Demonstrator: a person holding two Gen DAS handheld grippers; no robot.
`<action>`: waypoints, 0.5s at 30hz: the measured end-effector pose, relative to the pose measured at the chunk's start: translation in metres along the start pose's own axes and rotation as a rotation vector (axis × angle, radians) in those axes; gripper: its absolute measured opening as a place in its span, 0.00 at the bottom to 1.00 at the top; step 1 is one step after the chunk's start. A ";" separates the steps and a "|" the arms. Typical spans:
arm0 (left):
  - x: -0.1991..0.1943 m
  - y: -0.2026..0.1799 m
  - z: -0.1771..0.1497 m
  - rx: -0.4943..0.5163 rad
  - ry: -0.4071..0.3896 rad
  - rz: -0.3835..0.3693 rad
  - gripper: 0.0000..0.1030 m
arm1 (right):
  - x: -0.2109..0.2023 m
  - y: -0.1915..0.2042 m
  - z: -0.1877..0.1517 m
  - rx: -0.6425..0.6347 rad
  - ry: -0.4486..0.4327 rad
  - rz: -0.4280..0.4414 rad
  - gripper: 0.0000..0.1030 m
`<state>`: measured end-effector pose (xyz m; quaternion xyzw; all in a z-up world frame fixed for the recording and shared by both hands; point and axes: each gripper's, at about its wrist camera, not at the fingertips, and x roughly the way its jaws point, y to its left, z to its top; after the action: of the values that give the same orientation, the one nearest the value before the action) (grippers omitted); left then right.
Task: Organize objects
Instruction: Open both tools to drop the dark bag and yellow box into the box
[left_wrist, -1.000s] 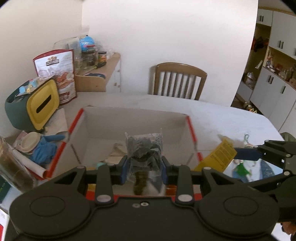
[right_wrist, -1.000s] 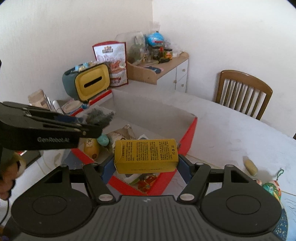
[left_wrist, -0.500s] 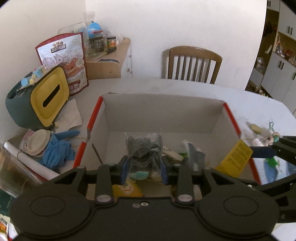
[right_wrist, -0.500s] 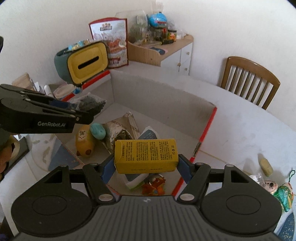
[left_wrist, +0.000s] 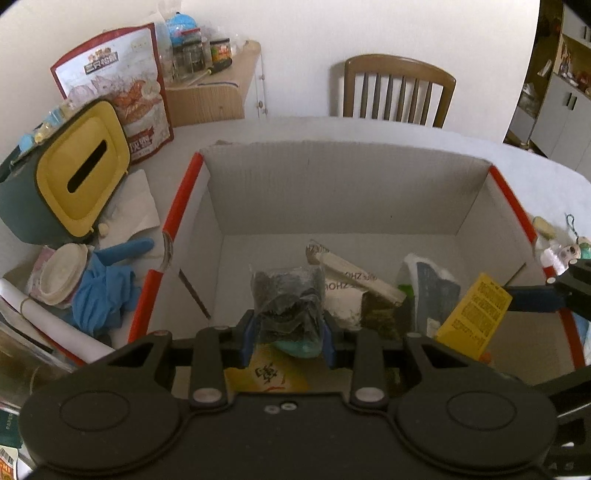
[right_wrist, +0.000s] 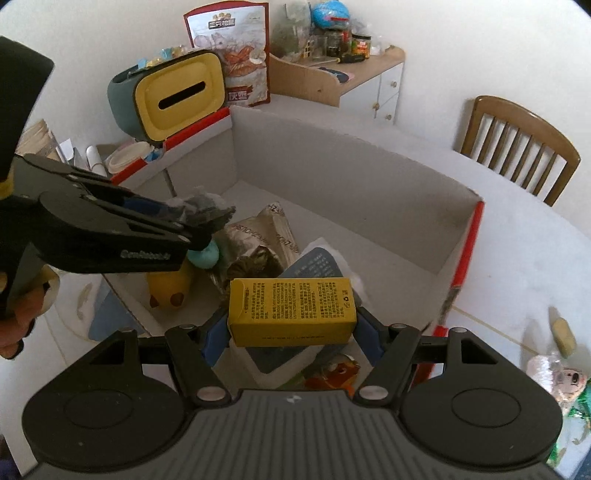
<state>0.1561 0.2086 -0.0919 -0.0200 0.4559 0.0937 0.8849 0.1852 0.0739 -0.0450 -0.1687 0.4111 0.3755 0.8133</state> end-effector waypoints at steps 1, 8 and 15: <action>0.002 0.000 0.000 0.003 0.004 -0.002 0.33 | 0.001 0.000 0.000 0.006 0.001 0.002 0.69; 0.008 -0.003 -0.002 0.047 0.031 0.003 0.34 | 0.003 -0.003 0.001 0.016 -0.001 0.018 0.69; 0.012 -0.005 -0.005 0.051 0.055 -0.005 0.39 | -0.001 -0.007 -0.001 0.033 -0.007 0.026 0.70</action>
<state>0.1600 0.2054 -0.1047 -0.0013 0.4822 0.0794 0.8725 0.1898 0.0686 -0.0452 -0.1486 0.4166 0.3796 0.8126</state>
